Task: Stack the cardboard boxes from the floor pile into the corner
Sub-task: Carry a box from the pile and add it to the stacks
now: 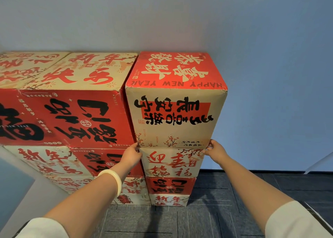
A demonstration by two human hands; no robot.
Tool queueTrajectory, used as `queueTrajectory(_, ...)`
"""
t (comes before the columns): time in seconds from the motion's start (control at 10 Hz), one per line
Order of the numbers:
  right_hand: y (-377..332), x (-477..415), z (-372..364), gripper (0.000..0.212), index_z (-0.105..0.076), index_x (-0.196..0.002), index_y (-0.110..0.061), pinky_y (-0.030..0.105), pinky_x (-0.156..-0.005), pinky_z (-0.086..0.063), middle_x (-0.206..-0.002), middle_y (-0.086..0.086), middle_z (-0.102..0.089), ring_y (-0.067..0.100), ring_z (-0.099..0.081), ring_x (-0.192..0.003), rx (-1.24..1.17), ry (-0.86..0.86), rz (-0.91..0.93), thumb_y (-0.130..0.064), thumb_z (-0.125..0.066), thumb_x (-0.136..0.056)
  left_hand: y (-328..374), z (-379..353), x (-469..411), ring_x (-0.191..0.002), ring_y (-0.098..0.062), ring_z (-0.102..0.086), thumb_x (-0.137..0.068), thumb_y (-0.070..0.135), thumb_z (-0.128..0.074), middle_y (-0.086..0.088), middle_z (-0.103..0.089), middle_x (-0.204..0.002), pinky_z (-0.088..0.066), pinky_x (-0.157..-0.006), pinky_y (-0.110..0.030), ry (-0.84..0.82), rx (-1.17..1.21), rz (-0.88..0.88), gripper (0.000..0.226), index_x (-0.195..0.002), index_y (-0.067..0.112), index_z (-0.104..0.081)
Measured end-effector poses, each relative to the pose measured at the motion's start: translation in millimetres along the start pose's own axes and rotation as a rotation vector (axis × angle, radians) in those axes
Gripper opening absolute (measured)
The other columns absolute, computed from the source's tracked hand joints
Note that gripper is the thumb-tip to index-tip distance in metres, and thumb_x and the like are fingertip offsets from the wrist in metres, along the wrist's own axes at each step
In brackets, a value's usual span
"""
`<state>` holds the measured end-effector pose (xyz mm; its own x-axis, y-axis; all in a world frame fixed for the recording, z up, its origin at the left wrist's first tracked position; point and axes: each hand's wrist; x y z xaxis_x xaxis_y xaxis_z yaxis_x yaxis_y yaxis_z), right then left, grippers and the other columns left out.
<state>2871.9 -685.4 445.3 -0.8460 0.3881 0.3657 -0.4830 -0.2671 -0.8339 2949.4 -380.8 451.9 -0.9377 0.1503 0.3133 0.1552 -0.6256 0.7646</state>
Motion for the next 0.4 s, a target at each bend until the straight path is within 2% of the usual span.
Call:
queueTrajectory(0.1, 0.2, -1.6, 0.4, 0.052, -0.045, -0.132, -0.004, 0.030, -0.095, -0.040, -0.129, 0.014, -0.055, 0.026, -0.051, -0.121, 0.004, -0.007, -0.013, 0.005, -0.061, -0.083, 0.2, 1.6, -1.3, -0.069, 0.000, -0.050, -0.088, -0.003, -0.046, -0.010, -0.050, -0.138, -0.040, -0.059, -0.015, -0.010, -0.017, -0.010, 0.050, -0.136, 0.012, -0.045)
queueTrajectory(0.2, -4.1, 4.1, 4.3, 0.060, -0.041, -0.137, -0.005, 0.031, -0.099, -0.038, -0.134, 0.013, -0.052, 0.026, -0.047, -0.126, 0.023, -0.016, -0.034, 0.002, -0.064, -0.082, 7.0, 4.4, 7.2, -0.097, -0.016, -0.060, -0.089, -0.002, -0.048, -0.013, -0.048, -0.139, -0.044, -0.075, -0.022, -0.009, -0.027, 0.003, 0.051, -0.139, 0.008, -0.041)
queueTrajectory(0.3, -5.8, 5.4, 9.7, 0.070, -0.034, -0.142, -0.006, 0.034, -0.103, -0.036, -0.140, 0.014, -0.046, 0.026, -0.043, -0.130, 0.034, -0.036, -0.035, -0.002, -0.067, -0.081, 13.2, 9.7, 11.5, -0.127, -0.028, -0.046, -0.089, -0.001, -0.051, -0.015, -0.048, -0.139, -0.040, -0.100, -0.033, 0.010, 0.005, 0.036, 0.052, -0.139, 0.004, -0.039)
queueTrajectory(0.4, -19.1, 19.2, 15.4, 0.078, -0.025, -0.147, -0.005, 0.035, -0.106, -0.034, -0.147, 0.016, -0.037, 0.027, -0.039, -0.134, 0.051, -0.041, -0.038, -0.003, -0.068, -0.081, 19.3, 16.7, 18.2, -0.127, -0.029, -0.047, -0.089, 0.000, -0.052, -0.014, -0.050, -0.137, -0.040, -0.104, -0.040, 0.016, 0.000, 0.038, 0.051, -0.139, 0.004, -0.041)
Point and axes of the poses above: each hand's wrist, its own x-axis away from the middle knuckle, its own z-axis out of the back of the hand, y = z × x
